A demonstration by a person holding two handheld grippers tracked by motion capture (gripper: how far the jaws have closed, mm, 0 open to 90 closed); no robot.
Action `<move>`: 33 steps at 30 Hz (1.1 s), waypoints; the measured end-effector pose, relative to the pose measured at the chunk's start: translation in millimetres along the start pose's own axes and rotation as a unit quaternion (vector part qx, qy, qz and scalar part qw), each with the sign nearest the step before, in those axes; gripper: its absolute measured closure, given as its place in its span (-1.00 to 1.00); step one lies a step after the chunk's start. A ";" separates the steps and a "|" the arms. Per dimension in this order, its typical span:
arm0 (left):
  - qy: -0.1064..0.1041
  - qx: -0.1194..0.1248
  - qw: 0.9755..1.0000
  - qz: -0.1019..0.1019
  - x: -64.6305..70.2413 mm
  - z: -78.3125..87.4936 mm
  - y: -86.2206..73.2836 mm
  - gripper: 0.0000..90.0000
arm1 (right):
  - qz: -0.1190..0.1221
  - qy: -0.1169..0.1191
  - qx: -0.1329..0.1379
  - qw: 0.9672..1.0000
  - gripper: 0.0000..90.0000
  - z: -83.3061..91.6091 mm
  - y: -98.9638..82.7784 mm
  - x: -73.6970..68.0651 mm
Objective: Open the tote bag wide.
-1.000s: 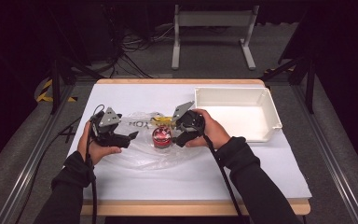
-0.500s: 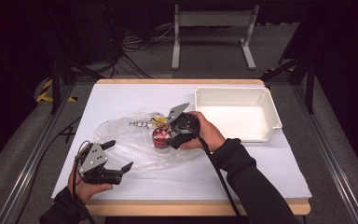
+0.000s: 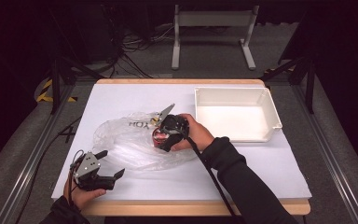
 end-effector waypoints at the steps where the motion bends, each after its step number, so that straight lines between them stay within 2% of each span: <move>1: 0.002 0.002 1.000 -0.002 -1.4 0.3 0.0 -0.82 | 0.003 -0.004 -0.005 1.000 -0.57 -1.9 1.1 -0.1; 5: 0.001 0.002 1.000 0.002 -3.3 0.1 -0.6 -0.81 | -0.004 -0.003 -0.005 1.000 -0.53 -4.0 6.0 -0.7; 8: -0.005 -0.003 1.000 -0.005 -3.2 -0.9 -0.6 -0.82 | 0.000 -0.010 -0.012 1.000 -0.52 -5.0 7.0 -2.7; 13: -0.013 0.001 1.000 0.003 -5.1 -0.4 -1.0 -0.83 | -0.008 -0.005 -0.019 1.000 -0.50 -2.4 6.0 -1.8; 15: -0.012 -0.005 1.000 0.003 -4.8 -1.2 -0.9 -0.83 | -0.008 -0.003 -0.024 1.000 -0.48 -0.8 5.7 -1.2; 20: -0.013 -0.008 1.000 -0.005 -3.5 -2.0 -0.6 -0.83 | 0.000 0.008 -0.073 0.997 -0.50 2.7 10.4 1.0; 22: -0.012 -0.008 1.000 -0.004 -3.5 -1.9 -0.7 -0.83 | 0.017 0.010 -0.099 0.995 -0.55 1.5 13.8 1.0; 26: -0.013 -0.008 1.000 -0.007 -3.4 -2.0 -0.8 -0.83 | 0.013 0.006 -0.110 0.994 -0.53 -0.8 21.9 2.5; 29: -0.013 -0.003 1.000 -0.005 -3.7 -1.3 -1.1 -0.83 | 0.008 0.016 -0.107 0.994 -0.45 -2.3 28.0 2.7; 33: -0.016 0.001 1.000 -0.007 -3.1 0.0 -1.5 -0.84 | 0.016 0.009 -0.118 0.993 -0.45 -3.7 30.0 1.1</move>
Point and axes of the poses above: each handheld gripper's, and its own axes: z roughly backward along the jaws, y roughly out of its top, x roughly to its right, the point moved 2 cm from there along -z, roughly forward along the jaws, and after that the axes turned 7 degrees about -y, right-handed, at the moved point
